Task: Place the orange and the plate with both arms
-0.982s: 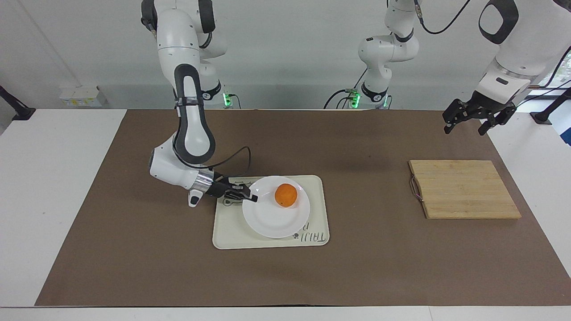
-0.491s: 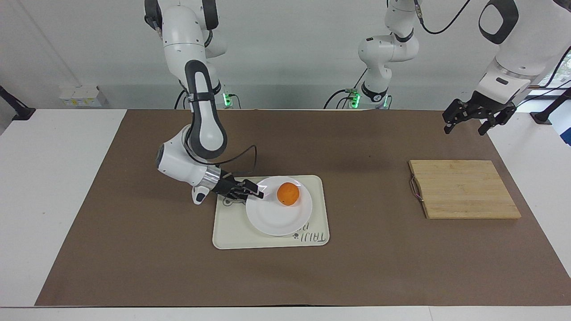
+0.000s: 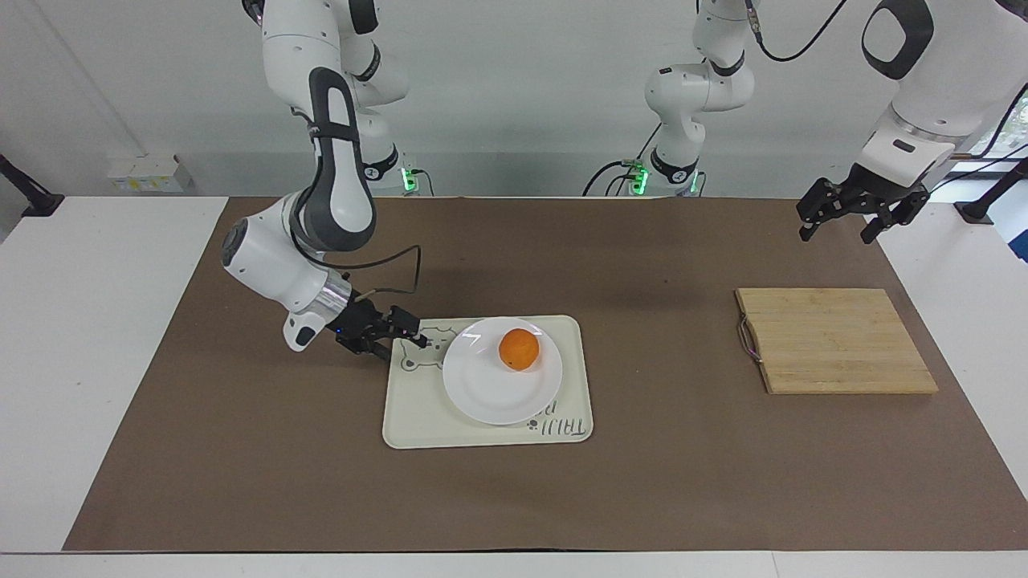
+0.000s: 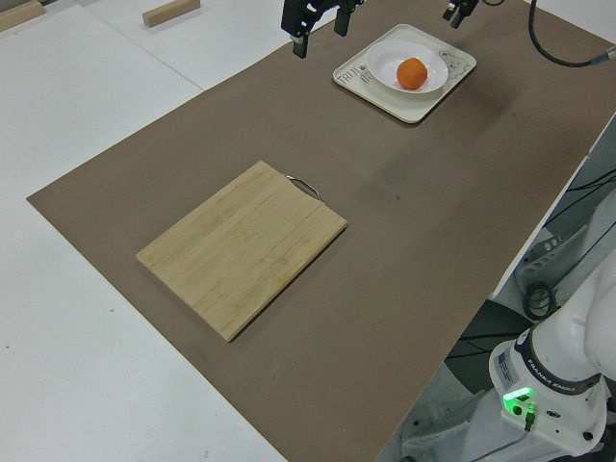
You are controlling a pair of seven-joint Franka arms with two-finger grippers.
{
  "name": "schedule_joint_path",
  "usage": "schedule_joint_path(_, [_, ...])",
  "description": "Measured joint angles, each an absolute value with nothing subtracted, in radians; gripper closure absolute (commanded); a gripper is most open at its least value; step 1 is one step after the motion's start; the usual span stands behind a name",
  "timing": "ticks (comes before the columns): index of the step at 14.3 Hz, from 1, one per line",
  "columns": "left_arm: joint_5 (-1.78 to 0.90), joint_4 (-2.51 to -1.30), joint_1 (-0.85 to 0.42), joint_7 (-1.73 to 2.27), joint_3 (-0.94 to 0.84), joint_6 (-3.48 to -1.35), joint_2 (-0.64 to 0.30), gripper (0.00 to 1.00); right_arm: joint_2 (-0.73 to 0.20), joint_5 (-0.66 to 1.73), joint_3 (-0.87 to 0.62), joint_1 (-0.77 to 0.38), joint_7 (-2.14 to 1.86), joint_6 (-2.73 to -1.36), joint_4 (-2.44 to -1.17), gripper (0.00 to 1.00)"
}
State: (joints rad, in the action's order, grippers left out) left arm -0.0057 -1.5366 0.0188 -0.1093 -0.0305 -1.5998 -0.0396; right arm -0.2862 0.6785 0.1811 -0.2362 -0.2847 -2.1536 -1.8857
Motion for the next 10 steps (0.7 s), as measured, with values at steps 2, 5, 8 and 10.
schedule_joint_path(2, [-0.006,-1.537,0.019,-0.109,-0.03,-1.6,-0.04,0.0,-0.224,0.526,0.182,-0.227,-0.221,-2.098,-1.884,0.0])
schedule_joint_path(5, [-0.006,-1.537,0.019,-0.109,-0.03,-1.6,-0.04,0.0,-0.165,0.39,0.185,-0.182,-0.196,-1.996,-1.883,0.0])
schedule_joint_path(8, [-0.006,-1.537,0.019,-0.109,-0.03,-1.6,-0.04,0.0,-0.134,0.269,0.188,-0.118,-0.194,-1.892,-1.883,0.0])
schedule_joint_path(10, [-0.006,-1.537,0.019,-0.109,-0.03,-1.6,-0.04,0.0,-0.12,0.227,0.19,-0.072,-0.193,-1.84,-1.883,0.0])
